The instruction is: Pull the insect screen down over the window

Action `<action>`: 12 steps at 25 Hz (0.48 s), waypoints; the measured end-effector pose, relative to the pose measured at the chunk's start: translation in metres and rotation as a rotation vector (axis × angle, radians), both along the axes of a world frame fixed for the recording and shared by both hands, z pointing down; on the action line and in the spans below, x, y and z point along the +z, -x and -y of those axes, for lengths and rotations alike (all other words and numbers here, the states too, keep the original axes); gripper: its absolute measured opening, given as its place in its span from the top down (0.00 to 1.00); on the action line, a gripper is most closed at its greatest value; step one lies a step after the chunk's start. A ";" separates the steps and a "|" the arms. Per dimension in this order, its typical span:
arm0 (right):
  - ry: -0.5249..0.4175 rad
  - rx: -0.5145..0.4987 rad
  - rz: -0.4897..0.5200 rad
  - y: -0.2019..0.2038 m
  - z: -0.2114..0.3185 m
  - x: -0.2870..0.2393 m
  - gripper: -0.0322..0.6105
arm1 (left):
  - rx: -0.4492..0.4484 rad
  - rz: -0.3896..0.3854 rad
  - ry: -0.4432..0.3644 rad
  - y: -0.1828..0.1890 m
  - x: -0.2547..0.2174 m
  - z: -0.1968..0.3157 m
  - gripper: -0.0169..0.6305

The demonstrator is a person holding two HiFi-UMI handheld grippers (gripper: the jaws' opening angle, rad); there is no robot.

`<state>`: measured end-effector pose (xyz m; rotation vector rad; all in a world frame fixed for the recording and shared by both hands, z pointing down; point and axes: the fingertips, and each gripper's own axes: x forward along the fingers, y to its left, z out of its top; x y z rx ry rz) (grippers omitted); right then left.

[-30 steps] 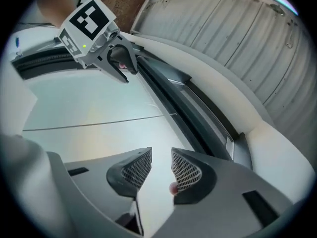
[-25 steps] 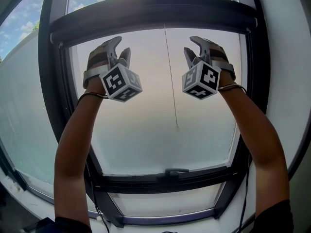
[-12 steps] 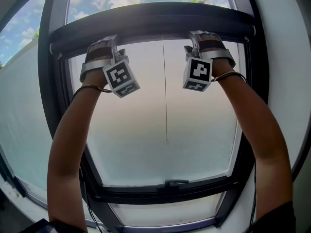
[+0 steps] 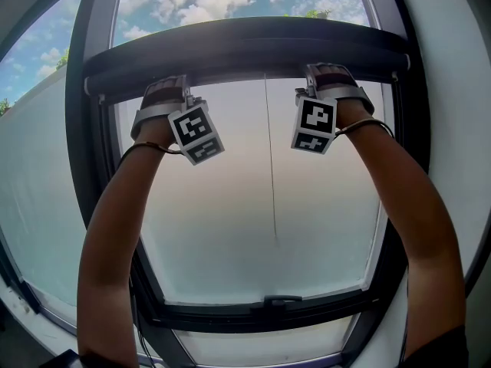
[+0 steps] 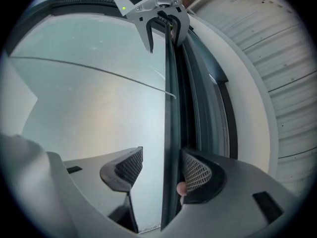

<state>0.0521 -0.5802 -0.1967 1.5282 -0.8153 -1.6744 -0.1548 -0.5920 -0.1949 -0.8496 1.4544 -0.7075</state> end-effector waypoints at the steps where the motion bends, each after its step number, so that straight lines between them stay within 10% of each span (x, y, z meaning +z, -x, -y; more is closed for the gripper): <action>1: 0.014 -0.001 -0.002 0.000 0.000 0.000 0.61 | -0.003 -0.001 0.004 0.000 0.000 0.000 0.60; 12: 0.102 -0.022 0.006 0.002 -0.003 0.006 0.61 | -0.060 0.018 0.103 0.004 0.003 0.001 0.60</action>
